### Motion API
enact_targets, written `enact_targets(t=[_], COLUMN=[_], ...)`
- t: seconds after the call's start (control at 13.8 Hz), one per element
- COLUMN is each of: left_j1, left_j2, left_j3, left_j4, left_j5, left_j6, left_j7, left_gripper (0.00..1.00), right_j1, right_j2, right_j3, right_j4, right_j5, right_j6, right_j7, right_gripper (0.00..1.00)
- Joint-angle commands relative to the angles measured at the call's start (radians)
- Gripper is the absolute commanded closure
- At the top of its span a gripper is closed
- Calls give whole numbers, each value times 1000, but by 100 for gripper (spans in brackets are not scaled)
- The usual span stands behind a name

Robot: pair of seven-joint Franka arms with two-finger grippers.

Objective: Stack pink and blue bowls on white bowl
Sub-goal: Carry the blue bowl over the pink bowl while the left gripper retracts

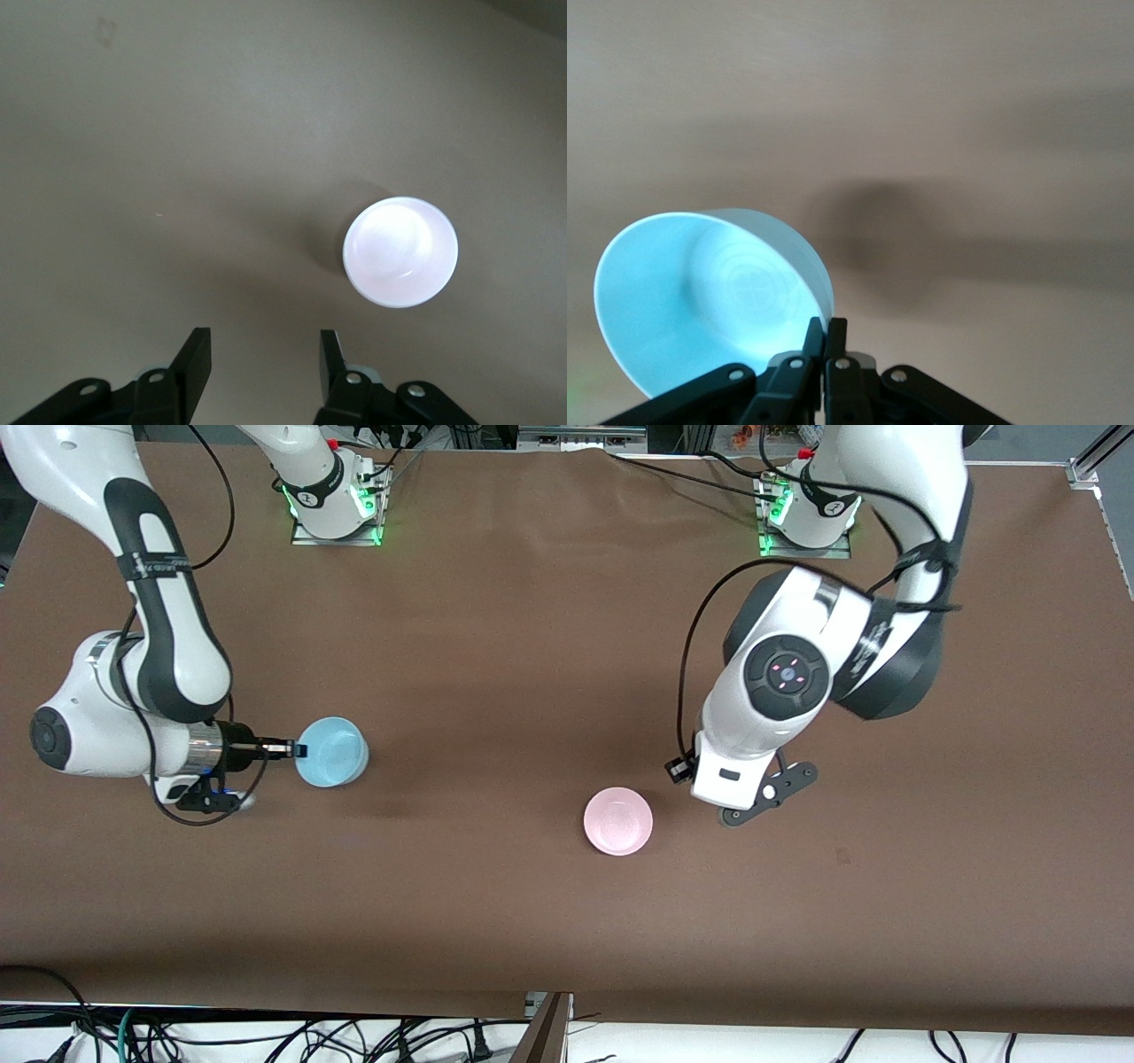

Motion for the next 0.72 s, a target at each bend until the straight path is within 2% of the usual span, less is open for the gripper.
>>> enact_targets(t=[0.0, 0.14, 0.36, 0.65], left_j1=[44, 98, 208, 323], left_j2=[-91, -139, -194, -259], left_j3=[-7, -7, -8, -8], left_j4=[-1, -1, -1, -50], left_j5=[13, 9, 7, 7], left_j6=[-139, -217, -253, -290], left_j7=[199, 343, 483, 745], left_gripper=[42, 42, 42, 42], right_j1=[58, 157, 307, 427], right_j2=[9, 35, 129, 239], right_j3=[81, 98, 98, 97], right_j4=[65, 115, 244, 370], right_j5=[11, 11, 6, 2], right_j6=[-5, 34, 145, 289], right_j7=[204, 411, 730, 976], right_gripper=[100, 100, 100, 100])
